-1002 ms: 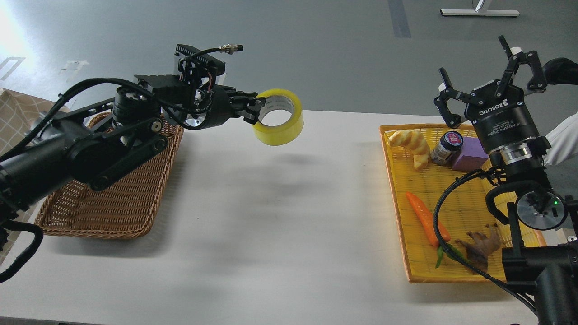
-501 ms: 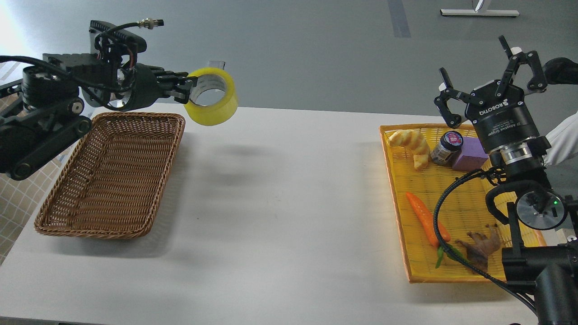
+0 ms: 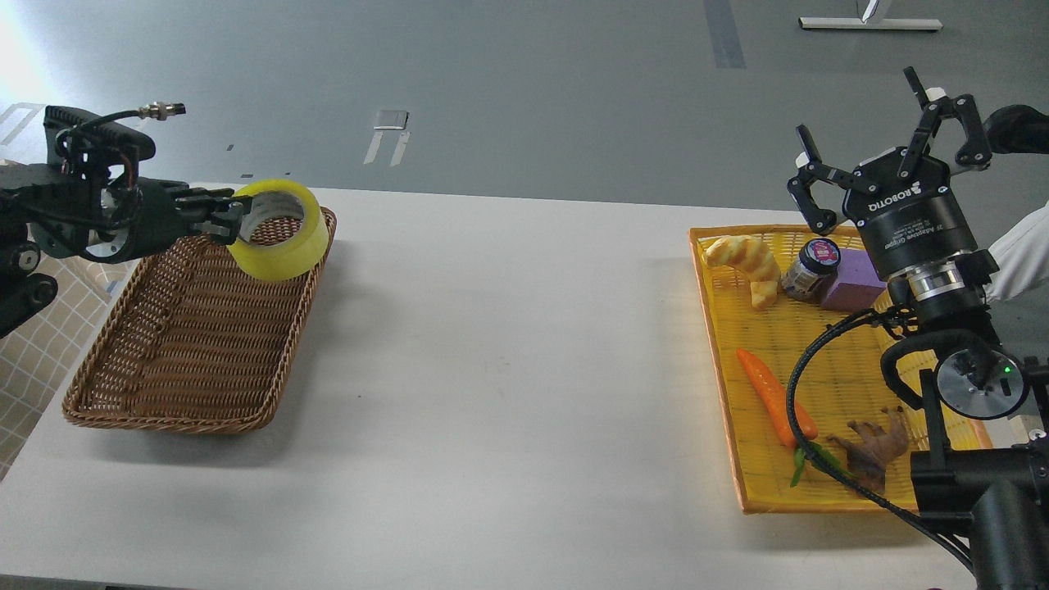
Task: Place and transfer tape with both arms
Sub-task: 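Lift the tape roll with the left gripper and carry it over the basket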
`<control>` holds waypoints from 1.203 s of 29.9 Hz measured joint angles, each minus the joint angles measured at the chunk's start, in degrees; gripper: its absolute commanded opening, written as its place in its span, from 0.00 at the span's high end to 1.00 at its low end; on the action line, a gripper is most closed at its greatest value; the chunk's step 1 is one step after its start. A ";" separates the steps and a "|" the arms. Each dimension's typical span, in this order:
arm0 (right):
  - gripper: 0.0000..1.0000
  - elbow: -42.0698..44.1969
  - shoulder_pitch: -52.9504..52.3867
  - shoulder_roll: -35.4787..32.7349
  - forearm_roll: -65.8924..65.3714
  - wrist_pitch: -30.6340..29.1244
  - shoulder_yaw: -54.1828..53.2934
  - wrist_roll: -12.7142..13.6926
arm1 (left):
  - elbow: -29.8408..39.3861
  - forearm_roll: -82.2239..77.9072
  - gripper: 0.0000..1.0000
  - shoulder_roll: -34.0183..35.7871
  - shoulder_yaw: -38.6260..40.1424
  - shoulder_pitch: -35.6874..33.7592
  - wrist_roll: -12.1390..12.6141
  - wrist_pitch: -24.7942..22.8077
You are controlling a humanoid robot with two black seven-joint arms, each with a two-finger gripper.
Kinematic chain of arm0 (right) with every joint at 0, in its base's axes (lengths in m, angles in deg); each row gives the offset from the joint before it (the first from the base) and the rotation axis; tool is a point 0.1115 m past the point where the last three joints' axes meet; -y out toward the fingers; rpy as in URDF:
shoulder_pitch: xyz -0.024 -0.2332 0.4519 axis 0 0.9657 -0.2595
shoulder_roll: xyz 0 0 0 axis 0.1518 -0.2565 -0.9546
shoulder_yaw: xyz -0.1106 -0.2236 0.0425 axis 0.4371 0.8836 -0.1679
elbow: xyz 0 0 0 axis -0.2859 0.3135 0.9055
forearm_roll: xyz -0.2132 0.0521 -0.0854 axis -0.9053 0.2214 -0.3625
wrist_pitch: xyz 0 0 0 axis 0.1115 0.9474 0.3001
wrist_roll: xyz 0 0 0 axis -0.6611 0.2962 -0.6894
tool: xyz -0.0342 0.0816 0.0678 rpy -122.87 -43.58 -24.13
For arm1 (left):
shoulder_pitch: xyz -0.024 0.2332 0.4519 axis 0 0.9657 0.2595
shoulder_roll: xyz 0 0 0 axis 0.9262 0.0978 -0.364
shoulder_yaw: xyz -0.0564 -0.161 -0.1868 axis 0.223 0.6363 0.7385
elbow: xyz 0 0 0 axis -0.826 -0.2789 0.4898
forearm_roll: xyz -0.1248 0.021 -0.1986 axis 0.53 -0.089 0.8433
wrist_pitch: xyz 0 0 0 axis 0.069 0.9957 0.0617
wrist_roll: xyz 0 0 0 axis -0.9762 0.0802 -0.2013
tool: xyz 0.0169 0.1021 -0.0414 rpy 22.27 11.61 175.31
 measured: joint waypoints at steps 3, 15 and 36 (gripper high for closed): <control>0.00 0.05 0.05 0.00 0.00 0.00 0.43 0.00 | -0.91 0.15 1.00 1.05 0.00 2.03 -0.24 1.99; 0.00 -0.08 0.20 0.00 0.00 0.00 1.38 -0.19 | -2.32 0.79 1.00 2.79 0.14 6.15 -1.04 5.34; 0.00 -0.09 0.31 0.00 0.00 0.00 1.48 -0.27 | -7.21 3.91 1.00 1.81 0.04 12.25 -2.04 8.45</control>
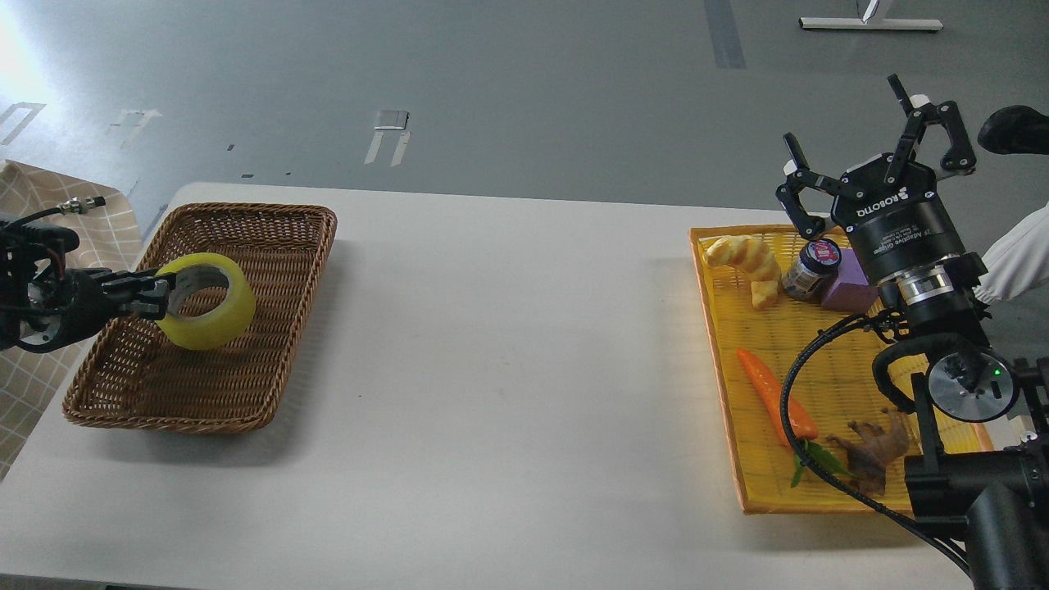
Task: Place and transfer tape with both arms
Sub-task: 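Lift the tape roll with the left gripper and carry it over the basket, then lower the tape into the wicker basket and open the left gripper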
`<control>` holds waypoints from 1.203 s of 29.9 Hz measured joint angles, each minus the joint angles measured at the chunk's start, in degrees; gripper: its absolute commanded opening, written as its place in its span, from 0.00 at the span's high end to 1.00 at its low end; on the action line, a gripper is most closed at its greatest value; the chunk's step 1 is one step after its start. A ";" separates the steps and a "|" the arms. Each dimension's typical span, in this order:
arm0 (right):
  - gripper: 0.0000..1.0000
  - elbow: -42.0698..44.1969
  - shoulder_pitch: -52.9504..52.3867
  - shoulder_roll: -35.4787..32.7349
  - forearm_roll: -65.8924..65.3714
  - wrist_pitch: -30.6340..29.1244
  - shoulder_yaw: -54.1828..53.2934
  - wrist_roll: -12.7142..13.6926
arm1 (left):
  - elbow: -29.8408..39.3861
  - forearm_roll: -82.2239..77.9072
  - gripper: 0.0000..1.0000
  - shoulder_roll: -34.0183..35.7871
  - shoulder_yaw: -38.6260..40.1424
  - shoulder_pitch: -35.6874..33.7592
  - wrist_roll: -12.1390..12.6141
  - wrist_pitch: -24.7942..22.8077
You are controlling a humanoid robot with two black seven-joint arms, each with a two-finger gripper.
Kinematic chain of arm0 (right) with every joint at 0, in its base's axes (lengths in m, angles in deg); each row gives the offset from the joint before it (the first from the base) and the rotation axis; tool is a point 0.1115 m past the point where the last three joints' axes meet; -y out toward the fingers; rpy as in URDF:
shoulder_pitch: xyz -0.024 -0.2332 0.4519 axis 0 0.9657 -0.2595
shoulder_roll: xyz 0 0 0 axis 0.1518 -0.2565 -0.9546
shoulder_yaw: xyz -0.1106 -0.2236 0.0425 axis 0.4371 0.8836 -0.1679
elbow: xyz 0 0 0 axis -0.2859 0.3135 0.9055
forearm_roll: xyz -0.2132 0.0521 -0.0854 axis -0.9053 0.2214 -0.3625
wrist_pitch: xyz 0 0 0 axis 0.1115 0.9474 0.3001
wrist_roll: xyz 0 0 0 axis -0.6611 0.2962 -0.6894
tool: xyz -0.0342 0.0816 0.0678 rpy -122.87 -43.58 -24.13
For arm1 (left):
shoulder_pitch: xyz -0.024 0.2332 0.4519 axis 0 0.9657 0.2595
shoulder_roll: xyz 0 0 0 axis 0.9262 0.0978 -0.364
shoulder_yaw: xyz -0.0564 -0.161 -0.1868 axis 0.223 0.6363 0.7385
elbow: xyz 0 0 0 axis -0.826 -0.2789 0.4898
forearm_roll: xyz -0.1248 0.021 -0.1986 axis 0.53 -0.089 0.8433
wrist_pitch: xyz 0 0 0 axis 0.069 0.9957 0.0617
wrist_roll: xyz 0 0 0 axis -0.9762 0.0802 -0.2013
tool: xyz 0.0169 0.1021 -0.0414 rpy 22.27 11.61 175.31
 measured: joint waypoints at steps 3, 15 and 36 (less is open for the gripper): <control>0.00 0.00 0.05 0.00 0.00 0.00 0.00 0.00 | -0.28 0.02 1.00 -0.01 0.00 0.93 0.00 0.90; 0.00 0.00 0.08 0.00 0.00 0.00 0.00 -0.01 | -2.06 0.11 1.00 -1.72 -0.03 1.90 -0.11 1.60; 0.00 0.02 0.08 0.00 0.00 0.00 -0.01 -0.09 | -3.93 1.35 0.65 -2.56 -0.03 1.91 -0.08 1.59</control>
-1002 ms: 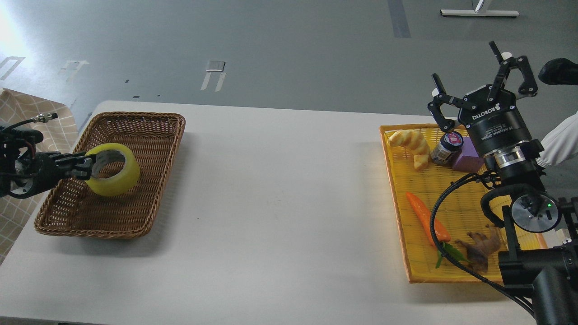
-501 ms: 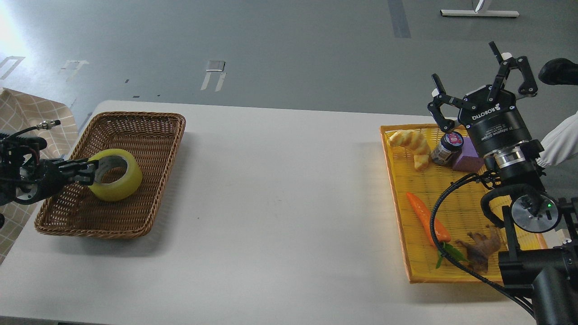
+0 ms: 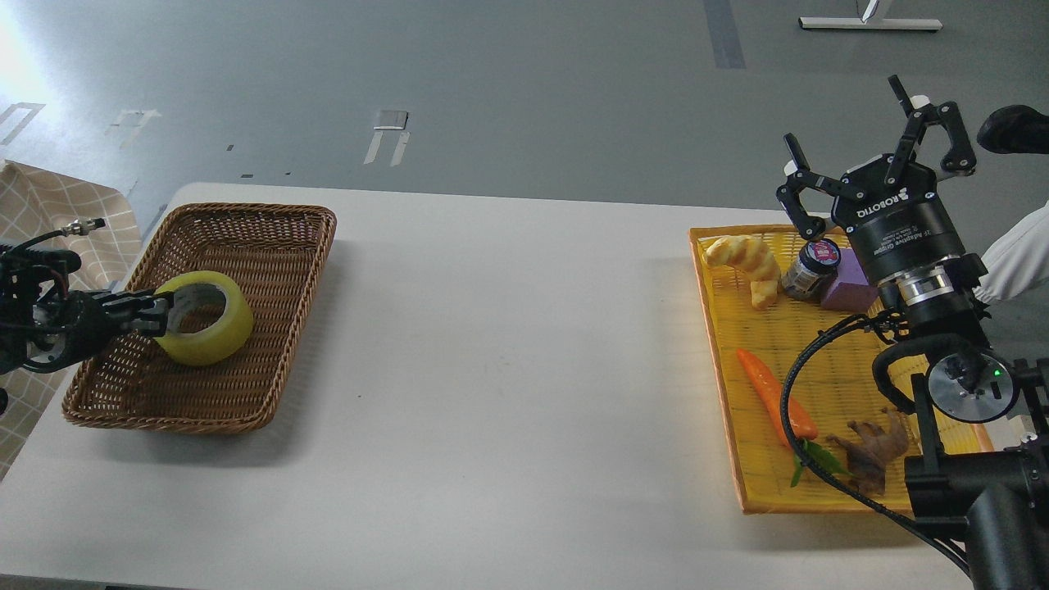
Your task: Place and transfer tape with both arms
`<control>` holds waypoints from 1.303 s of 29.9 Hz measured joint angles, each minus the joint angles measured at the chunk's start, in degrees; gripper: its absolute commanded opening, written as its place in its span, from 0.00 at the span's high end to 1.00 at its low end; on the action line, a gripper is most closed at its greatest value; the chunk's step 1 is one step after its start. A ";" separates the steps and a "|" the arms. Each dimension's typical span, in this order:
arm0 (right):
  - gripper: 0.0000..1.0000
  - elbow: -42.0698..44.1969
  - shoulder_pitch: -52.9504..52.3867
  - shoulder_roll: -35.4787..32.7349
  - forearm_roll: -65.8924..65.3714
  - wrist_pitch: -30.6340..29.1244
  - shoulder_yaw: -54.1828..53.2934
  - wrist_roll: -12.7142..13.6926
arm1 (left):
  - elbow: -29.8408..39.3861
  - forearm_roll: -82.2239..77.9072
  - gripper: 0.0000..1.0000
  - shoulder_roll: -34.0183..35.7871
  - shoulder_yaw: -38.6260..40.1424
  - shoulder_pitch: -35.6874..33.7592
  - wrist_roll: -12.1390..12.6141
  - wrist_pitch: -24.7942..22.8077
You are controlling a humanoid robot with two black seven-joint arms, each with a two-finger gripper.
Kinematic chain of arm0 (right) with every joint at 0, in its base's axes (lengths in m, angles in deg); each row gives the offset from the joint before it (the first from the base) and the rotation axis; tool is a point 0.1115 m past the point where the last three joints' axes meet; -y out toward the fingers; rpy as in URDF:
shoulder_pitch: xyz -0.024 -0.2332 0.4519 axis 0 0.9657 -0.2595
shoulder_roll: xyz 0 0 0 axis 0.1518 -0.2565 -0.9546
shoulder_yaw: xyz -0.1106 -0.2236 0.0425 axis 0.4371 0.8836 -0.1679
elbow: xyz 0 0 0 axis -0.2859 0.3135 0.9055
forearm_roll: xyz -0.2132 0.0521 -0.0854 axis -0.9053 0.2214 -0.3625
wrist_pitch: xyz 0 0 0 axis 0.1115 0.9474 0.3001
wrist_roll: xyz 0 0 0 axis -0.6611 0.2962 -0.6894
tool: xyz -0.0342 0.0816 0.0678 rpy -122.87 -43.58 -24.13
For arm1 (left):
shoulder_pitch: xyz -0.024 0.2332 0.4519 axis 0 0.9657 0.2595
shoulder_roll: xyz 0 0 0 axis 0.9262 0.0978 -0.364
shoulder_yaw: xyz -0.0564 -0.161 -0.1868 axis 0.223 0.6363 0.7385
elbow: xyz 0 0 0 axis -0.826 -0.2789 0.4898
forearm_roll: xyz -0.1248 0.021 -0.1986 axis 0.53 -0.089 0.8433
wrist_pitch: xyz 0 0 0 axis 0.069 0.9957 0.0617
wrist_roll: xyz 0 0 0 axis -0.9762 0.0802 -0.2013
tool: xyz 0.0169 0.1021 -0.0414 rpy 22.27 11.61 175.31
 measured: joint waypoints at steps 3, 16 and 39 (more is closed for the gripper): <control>0.00 0.06 0.00 0.00 0.00 0.00 -0.04 0.00 | -0.03 0.36 0.58 -0.06 0.03 0.00 0.02 0.00; 0.00 0.01 0.00 0.00 0.00 0.00 0.00 0.00 | 0.10 13.29 0.08 0.21 0.45 -0.94 -1.07 -0.09; 0.00 -0.52 -1.28 0.00 0.00 0.00 -0.11 0.43 | 0.13 76.90 0.02 -6.75 5.91 -24.20 -3.70 -17.64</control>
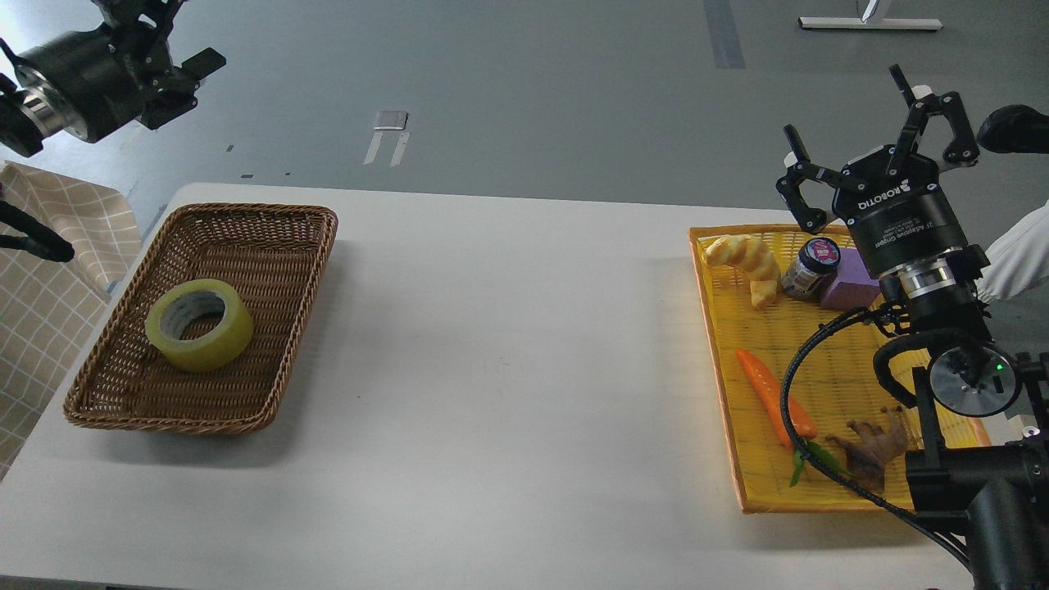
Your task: Place and transfer tape with both arms
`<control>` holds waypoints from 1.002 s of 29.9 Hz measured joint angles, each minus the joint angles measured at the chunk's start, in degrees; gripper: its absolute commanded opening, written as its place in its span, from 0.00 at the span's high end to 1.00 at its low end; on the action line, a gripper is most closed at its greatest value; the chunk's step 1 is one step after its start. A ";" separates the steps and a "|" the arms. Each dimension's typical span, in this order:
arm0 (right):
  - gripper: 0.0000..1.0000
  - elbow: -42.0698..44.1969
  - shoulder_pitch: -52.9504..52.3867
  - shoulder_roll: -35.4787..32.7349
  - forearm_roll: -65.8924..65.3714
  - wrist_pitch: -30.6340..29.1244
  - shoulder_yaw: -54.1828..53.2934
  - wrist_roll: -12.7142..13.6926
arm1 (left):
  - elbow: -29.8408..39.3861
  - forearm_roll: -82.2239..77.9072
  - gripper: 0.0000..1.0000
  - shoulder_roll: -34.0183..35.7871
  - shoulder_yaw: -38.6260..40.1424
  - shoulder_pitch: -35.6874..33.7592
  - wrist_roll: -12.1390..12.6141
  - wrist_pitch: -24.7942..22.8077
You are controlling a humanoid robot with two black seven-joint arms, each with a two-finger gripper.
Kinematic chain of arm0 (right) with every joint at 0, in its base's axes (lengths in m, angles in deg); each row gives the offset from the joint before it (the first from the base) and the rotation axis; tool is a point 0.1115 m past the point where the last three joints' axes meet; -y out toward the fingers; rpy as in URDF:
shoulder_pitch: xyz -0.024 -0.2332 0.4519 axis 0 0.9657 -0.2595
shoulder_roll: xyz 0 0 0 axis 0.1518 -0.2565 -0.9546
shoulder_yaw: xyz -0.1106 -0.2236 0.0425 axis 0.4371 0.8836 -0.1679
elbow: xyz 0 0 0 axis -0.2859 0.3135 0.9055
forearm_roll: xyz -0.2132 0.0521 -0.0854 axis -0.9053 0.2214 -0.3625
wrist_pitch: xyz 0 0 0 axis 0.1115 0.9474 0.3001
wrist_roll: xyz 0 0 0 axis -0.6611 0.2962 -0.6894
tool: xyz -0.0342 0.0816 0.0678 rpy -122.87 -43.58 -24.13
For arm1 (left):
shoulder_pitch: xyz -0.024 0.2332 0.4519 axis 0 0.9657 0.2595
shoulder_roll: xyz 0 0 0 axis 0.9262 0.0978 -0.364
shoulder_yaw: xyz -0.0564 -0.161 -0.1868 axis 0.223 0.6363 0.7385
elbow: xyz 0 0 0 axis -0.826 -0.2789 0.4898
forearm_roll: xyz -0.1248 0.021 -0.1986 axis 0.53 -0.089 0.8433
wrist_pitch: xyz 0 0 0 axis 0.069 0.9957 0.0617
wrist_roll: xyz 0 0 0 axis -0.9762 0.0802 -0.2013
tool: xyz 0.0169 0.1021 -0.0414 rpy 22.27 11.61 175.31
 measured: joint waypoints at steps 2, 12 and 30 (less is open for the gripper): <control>0.00 0.10 -0.74 0.00 0.00 0.00 0.00 0.02 | 0.33 2.35 0.02 -2.32 1.98 -0.08 0.08 -0.84; 0.00 1.64 -4.03 0.00 0.00 0.00 -0.06 0.06 | 2.28 10.15 0.02 -14.11 12.86 4.33 -0.60 -2.45; 0.00 9.09 -11.14 0.00 -0.49 0.00 0.15 0.12 | 16.24 12.45 0.02 -31.72 31.60 23.63 0.38 -2.47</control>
